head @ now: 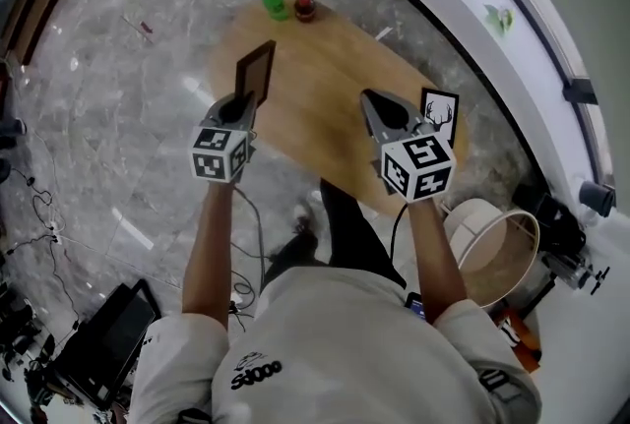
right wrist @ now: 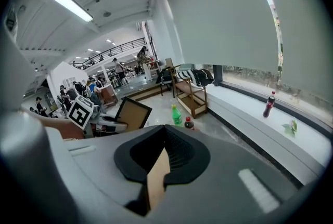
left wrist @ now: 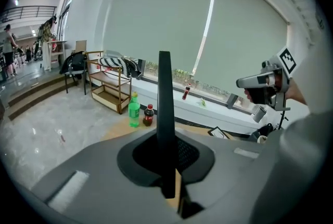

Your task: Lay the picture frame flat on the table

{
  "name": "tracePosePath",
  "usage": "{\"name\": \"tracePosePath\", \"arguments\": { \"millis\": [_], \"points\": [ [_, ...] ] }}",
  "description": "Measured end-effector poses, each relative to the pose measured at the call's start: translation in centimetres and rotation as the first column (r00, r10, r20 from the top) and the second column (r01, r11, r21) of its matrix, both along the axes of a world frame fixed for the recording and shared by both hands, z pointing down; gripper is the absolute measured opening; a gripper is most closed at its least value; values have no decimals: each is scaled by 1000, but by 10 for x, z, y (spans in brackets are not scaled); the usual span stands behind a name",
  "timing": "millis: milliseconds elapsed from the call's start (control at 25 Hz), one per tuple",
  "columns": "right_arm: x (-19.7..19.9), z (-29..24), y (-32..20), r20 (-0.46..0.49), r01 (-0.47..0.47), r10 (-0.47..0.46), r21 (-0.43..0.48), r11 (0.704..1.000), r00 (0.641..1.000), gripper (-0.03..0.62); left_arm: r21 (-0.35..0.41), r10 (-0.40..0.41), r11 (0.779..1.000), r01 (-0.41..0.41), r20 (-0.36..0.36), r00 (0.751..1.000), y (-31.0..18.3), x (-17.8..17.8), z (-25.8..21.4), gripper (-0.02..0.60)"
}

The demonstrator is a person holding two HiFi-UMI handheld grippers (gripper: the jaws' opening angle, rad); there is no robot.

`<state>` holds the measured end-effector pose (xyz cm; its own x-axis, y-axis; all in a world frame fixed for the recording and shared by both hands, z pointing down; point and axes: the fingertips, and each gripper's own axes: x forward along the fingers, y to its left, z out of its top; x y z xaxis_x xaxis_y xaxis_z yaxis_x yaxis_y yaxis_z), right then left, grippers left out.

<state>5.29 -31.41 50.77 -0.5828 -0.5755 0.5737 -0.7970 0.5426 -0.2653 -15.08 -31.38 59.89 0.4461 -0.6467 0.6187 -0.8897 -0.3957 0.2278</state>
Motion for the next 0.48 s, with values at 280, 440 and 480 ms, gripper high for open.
{"name": "tracePosePath", "arguments": {
  "millis": [280, 440, 480],
  "points": [
    [2, 58, -28, -13, -1, 0, -78, 997, 1000, 3, -115, -32, 993, 28, -30, 999, -21, 4, 66, 20],
    [2, 89, -42, -14, -8, 7, -118, 993, 1000, 3, -175, -65, 983, 57, -43, 997, -32, 3, 100, 20],
    [1, 97, -44, -13, -10, 9, -130, 992, 1000, 3, -191, -70, 980, 60, -45, 997, -33, 3, 110, 18]
  ]
}}
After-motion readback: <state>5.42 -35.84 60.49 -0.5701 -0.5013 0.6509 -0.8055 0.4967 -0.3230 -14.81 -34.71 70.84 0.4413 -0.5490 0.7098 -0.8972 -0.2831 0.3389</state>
